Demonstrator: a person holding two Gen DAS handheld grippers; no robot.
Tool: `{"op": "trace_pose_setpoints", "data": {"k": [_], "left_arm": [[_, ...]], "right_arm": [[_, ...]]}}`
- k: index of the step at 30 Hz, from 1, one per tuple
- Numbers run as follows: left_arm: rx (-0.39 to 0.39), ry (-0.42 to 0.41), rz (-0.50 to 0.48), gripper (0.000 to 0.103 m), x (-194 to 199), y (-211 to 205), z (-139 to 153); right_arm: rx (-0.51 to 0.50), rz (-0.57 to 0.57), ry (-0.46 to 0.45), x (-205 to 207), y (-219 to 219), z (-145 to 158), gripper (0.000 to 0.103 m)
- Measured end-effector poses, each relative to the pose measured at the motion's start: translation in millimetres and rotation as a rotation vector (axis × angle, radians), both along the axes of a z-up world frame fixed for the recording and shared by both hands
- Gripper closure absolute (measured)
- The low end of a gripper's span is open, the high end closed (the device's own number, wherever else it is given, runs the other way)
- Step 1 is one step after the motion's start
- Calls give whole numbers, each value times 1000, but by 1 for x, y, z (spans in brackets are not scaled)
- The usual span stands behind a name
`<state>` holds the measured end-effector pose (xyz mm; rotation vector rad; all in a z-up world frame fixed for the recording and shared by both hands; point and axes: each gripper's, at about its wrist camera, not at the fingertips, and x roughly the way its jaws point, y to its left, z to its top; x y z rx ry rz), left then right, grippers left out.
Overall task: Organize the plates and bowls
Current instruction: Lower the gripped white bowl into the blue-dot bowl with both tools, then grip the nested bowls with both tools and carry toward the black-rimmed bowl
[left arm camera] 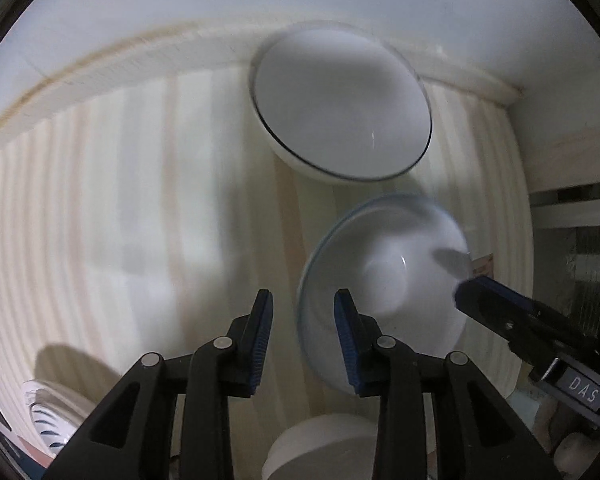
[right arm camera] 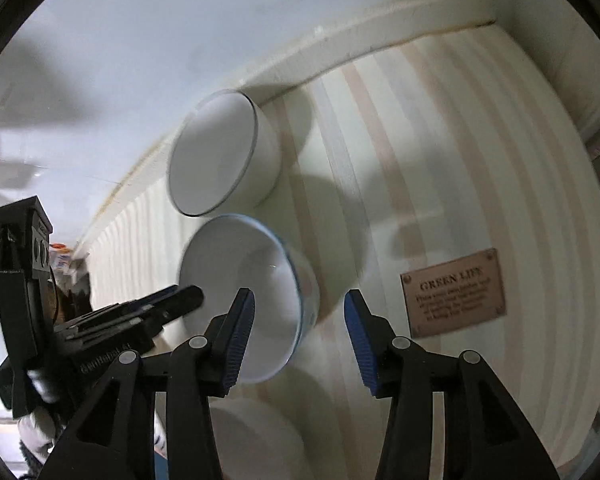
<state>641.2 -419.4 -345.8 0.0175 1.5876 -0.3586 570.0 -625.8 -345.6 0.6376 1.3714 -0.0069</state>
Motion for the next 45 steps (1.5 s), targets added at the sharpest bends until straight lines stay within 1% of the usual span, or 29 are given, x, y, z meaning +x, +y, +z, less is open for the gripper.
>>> {"op": "trace_pose_setpoints", "data": {"k": [2,3,4,5,7,8,11,14,20,27,30,35,40,45], "left_arm": [[15,3,-4,74,1,-3,-11],[12,-2,-6,74,0,-4,-14],[7,-4,-6,79,0,-4,-16],[-4,-1,-3,86,-1,-4,-18],[-18,-5,-5,89,-4,-4,-19],[-10,-17,-13,90,-6,-5,-19],[-2,-41,-23,91,-10,-7,-18],[0,-56,-24,91,-11,-7,-15],[11,-100,-32,91,-21,-13,6],[-9,-150,-32,91,-36,-3,49],[-17,-166,-33,90,-50,8,66],[-14,-177,-28,90,-77,22,86],[-16,-168,-39,90,-96,33,93],[0,-132,-51,90,-110,38,81]], "right_arm": [[-14,10,22,3,4,-11,55],[-20,17,33,4,7,-16,60],[-25,21,40,5,8,-19,72],[-30,23,47,5,10,-21,77],[-14,21,39,5,11,-24,87],[-8,20,34,6,12,-24,89],[-52,34,38,8,18,-22,91],[-55,30,39,8,19,-19,92],[-64,38,16,5,22,-3,92],[-76,59,-38,-9,31,41,92],[-81,77,-66,-25,38,63,92],[-63,85,-79,-55,51,84,92],[-40,94,-67,-83,62,87,92],[-27,105,-35,-104,73,76,92]]}}
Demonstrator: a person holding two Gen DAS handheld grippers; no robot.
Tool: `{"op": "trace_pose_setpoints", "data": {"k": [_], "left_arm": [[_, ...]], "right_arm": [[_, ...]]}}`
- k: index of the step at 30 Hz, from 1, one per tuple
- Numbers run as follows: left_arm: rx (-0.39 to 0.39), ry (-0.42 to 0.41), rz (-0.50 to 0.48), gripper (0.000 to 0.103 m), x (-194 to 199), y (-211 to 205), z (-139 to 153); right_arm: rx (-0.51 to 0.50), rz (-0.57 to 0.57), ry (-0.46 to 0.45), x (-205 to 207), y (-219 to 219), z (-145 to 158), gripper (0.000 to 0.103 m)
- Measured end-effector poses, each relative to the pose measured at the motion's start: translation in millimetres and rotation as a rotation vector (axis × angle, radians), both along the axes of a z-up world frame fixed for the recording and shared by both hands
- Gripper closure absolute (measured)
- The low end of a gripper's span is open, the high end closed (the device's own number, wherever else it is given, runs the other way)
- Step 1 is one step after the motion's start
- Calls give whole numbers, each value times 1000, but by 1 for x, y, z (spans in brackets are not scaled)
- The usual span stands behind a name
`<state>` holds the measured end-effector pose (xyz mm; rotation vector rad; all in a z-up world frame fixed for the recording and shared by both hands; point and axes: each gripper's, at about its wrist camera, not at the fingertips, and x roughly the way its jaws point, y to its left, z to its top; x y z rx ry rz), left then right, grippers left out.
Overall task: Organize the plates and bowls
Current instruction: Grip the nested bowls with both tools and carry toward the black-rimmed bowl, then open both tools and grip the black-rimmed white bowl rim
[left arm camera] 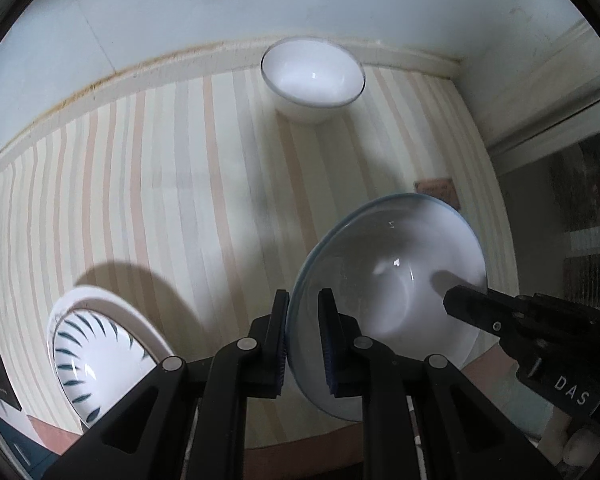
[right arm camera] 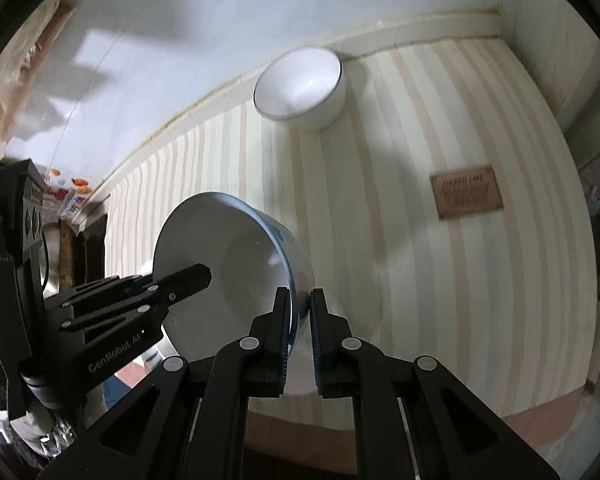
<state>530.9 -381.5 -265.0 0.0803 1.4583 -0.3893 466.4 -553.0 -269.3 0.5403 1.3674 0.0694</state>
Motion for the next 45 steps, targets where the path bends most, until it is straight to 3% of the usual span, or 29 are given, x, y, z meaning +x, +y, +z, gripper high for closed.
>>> {"op": "trace_pose_setpoints", "data": {"k": [7,17,28,45], "left_arm": [[24,57,-23,90,-12,0,-24],[133,58,-101,90,-24,-16,-46],[210,29,-150,90,-30,-23,-57],[199,47,-145,90,-30,-19,-61]], "right_arm": [[10,-6,57,-16,5,-24,91],[32,-17,129,-27,5,-53,91],[46,-20,160,-29,6,-64,91],[38,-19,170,-26,5,-65,92]]}}
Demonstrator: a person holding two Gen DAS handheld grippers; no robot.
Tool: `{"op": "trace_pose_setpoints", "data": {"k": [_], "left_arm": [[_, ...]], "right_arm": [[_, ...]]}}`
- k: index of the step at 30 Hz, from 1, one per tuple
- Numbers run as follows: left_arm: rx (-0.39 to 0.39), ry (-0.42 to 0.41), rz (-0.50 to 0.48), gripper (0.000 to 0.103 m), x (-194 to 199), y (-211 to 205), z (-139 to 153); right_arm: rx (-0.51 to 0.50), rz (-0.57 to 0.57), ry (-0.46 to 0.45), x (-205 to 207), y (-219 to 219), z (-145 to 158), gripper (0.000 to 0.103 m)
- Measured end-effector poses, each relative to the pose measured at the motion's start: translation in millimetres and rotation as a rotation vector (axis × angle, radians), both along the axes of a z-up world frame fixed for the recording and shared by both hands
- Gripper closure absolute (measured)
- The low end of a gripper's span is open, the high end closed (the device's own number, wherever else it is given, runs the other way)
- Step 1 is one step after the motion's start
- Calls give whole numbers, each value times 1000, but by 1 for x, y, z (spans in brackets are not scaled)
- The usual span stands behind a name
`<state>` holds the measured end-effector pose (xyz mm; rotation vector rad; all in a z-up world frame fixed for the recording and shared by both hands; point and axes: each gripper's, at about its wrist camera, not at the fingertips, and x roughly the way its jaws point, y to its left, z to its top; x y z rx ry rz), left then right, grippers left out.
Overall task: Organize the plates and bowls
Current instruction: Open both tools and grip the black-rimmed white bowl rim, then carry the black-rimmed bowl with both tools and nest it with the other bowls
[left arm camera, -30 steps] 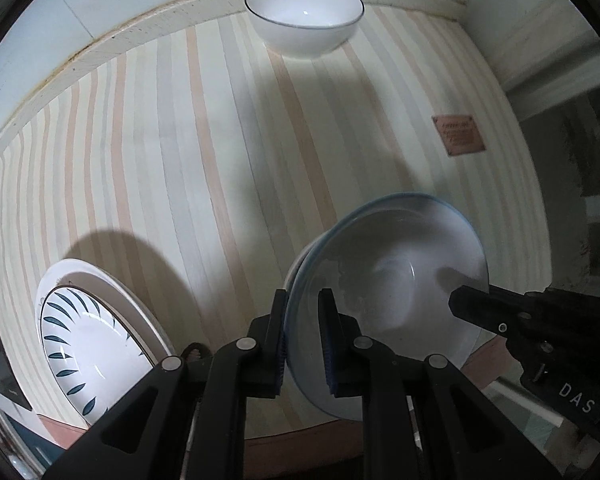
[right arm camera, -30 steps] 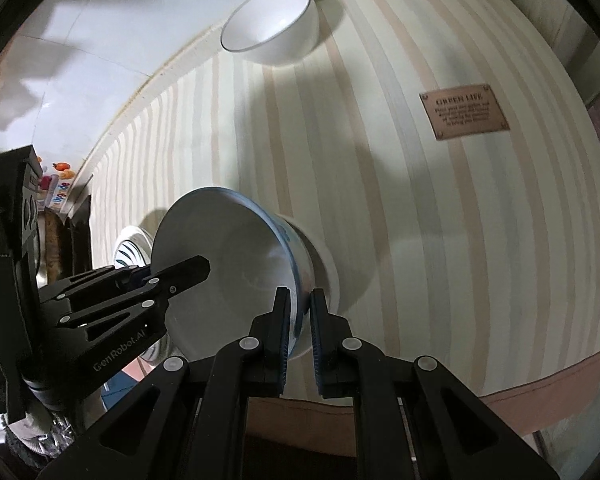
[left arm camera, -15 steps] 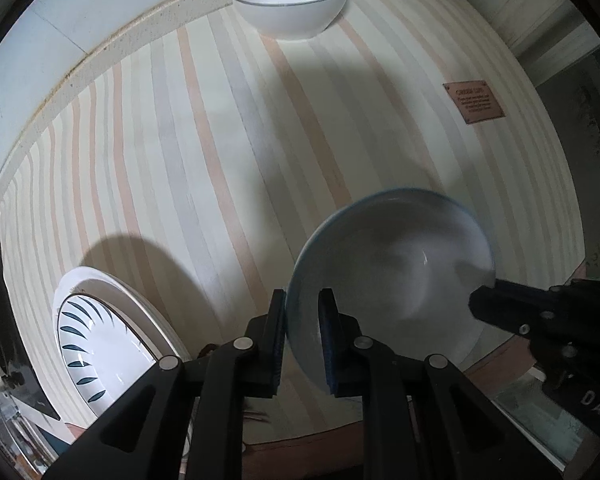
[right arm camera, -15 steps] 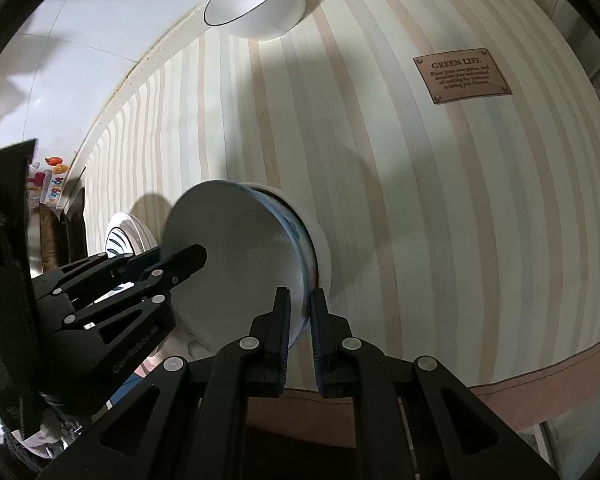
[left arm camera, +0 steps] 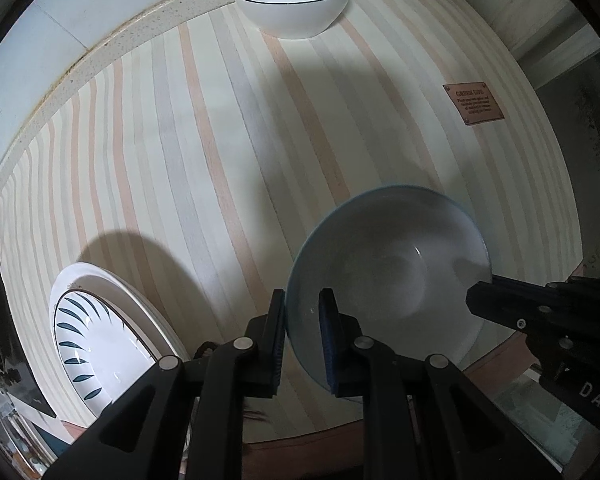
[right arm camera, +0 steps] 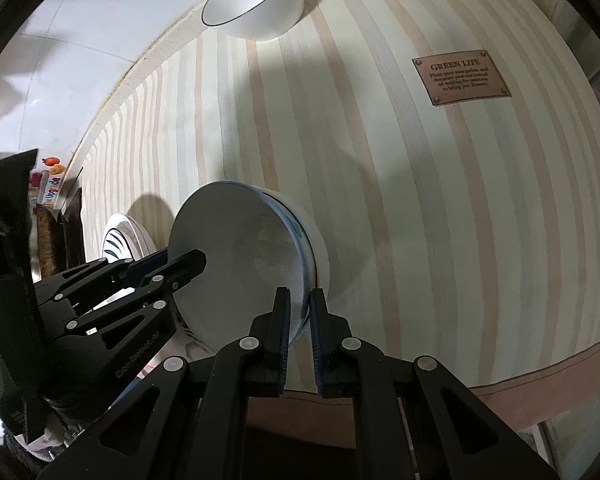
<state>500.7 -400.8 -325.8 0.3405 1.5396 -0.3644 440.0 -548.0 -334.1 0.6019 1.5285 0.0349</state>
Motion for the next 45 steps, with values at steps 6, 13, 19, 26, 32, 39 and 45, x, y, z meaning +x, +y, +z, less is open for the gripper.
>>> {"op": "trace_pose_setpoints", "data": {"k": [6,13,19,26,32,39,45], "left_arm": [[-11,9,8,90,1,4,4],[-90,-47,67,85,18,20,51],[-192,-88,209,75,87,30,77],[-222,-77,271,75,181,17,51],[-204,-27,272,75,220,-6,7],[-239,10,300,75,227,-17,-28],[-231,-40,280,83,218,-25,-27]], "right_arm": [[18,4,9,2,-2,-4,92],[101,-10,-20,7,-21,17,84],[72,-56,-146,55,-50,56,59],[-12,-114,-245,145,-68,53,59],[-66,-124,-244,205,-76,19,59],[5,-146,-200,235,-89,-31,66],[-1,-119,-220,242,-89,-39,90]]}}
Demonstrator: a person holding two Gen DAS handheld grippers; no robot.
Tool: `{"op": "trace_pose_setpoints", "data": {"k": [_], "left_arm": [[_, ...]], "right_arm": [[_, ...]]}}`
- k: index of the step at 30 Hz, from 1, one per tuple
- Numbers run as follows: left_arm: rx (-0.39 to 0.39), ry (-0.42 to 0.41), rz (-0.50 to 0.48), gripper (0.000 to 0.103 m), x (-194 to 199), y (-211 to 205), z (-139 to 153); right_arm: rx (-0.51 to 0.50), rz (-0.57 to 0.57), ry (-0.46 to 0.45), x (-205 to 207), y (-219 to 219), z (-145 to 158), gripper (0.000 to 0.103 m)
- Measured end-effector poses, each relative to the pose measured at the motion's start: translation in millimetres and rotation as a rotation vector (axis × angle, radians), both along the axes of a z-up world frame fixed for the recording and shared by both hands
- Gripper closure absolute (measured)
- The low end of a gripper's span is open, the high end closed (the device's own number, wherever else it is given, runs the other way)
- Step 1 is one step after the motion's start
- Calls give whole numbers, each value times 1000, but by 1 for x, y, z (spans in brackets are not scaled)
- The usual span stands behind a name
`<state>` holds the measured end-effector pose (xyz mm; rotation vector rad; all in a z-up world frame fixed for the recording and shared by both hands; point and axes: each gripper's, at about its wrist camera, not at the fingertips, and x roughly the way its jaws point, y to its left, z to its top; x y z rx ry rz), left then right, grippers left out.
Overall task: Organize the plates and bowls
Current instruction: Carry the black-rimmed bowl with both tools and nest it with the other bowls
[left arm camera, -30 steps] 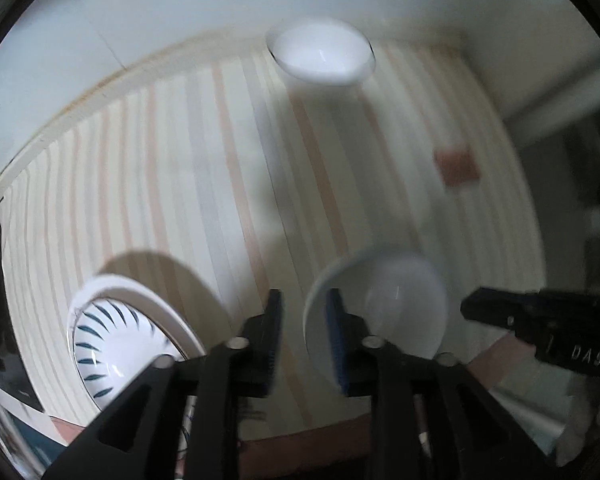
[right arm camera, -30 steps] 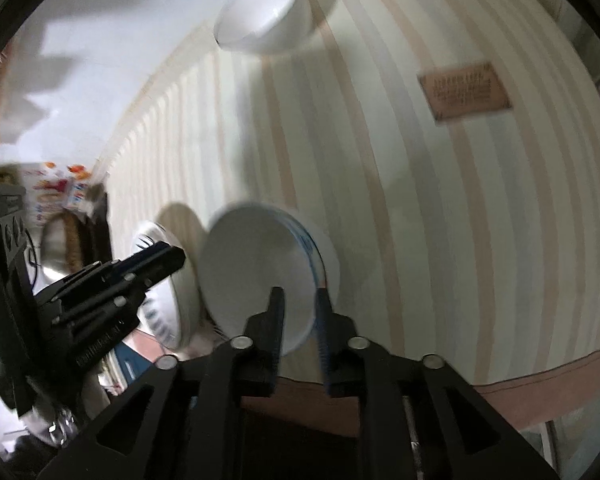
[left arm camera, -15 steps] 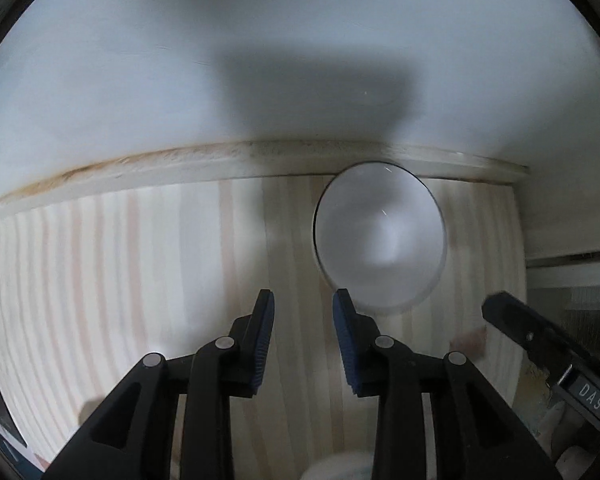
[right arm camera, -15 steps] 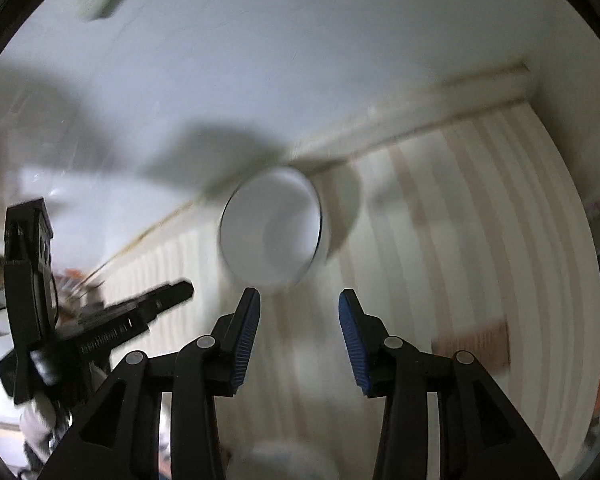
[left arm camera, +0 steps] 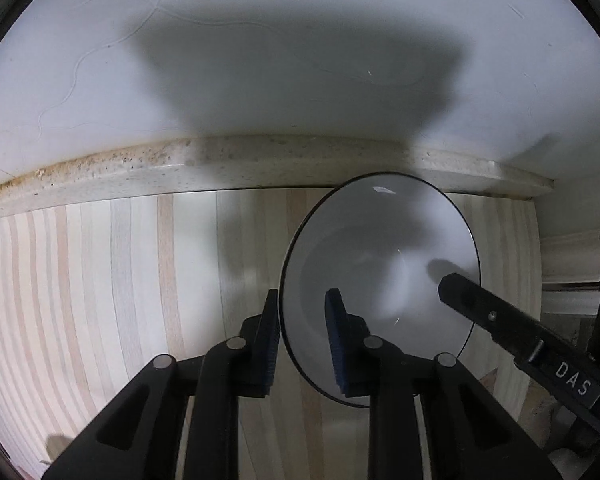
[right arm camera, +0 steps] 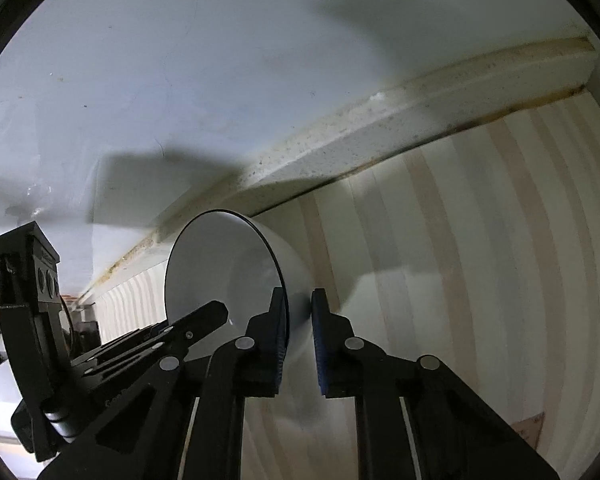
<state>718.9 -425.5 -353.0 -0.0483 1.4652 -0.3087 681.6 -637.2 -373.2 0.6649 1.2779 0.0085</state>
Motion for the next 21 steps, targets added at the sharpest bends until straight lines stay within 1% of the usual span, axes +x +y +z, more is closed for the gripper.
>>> {"op": "trace_pose_setpoints", "data": {"k": [3,6,9,13,18,20,21], "left_arm": [[12,-9,-3,83,-8,-4,1],[25,-20,-6,83,-16,-6,4],[32,-39,-10,83,-24,-9,12],[32,-61,-23,83,-28,-4,28],[26,-101,-46,83,-36,-2,55],[19,-103,-89,83,-43,1,67],[15,-110,-95,83,-49,2,74]], "right_arm": [[-26,18,-4,2,4,0,90],[-29,31,-2,0,8,1,90],[-34,47,-9,-4,21,9,90],[-47,69,-24,-14,29,26,90],[-49,66,-48,-31,35,51,90],[-47,65,-60,-39,36,63,90],[-46,60,-70,-45,37,71,90]]}}
